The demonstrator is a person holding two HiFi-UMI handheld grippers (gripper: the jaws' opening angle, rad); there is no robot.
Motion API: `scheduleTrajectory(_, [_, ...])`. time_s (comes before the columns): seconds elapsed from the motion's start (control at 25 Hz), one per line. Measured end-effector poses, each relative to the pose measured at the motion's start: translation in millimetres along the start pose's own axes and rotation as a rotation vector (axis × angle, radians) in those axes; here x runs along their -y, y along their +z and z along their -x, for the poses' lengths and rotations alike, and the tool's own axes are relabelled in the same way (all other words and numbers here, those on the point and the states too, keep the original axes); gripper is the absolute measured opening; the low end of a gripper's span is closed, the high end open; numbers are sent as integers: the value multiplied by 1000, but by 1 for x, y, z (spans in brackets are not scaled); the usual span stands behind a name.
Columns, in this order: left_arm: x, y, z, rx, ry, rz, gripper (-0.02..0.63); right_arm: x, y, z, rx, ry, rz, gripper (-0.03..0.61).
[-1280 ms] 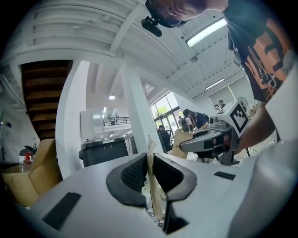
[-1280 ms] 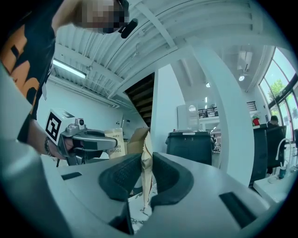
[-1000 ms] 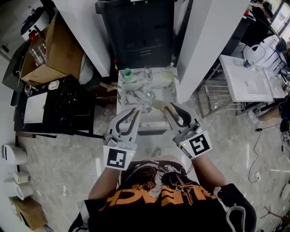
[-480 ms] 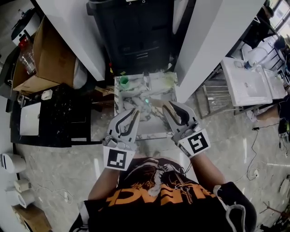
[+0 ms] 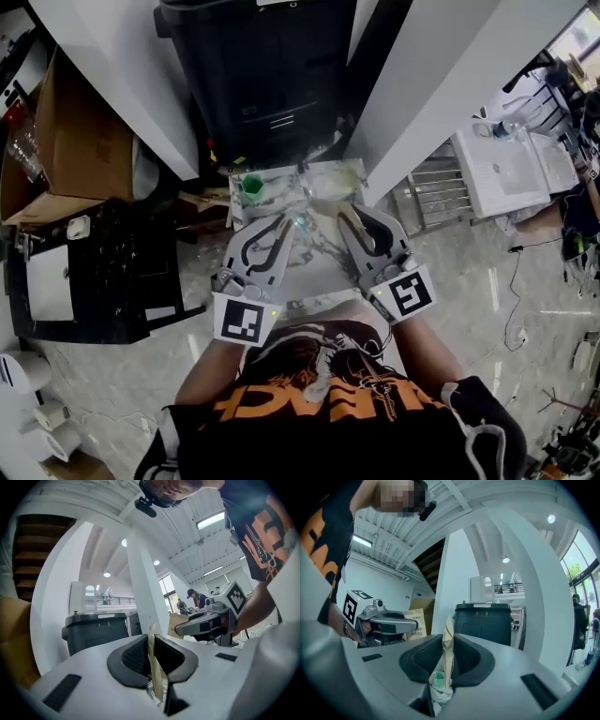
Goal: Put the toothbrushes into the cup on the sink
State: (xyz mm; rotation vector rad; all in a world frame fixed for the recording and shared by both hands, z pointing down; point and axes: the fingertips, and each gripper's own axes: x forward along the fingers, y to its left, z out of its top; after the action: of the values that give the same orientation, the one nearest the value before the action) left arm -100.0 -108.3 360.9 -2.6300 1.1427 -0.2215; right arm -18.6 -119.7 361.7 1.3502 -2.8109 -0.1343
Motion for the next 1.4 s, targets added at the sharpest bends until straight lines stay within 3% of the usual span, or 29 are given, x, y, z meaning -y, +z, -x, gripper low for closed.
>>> scheduleTrajectory(0.24, [-18, -14, -10, -2, -13, 25, 60, 4, -8, -15, -18, -20, -15, 84])
scheduleTrajectory(0.68, [-8, -10, -51, -1, -24, 13, 60, 47, -15, -9, -7, -31, -20, 84])
scheduleTrajectory(1.24, [24, -15, -141, 40, -65, 29, 60, 142, -49, 6, -38, -114, -37, 84])
scheduleTrajectory(1.4, [29, -28, -167, 18, -48, 25, 60, 170, -78, 0, -109, -122, -44, 84])
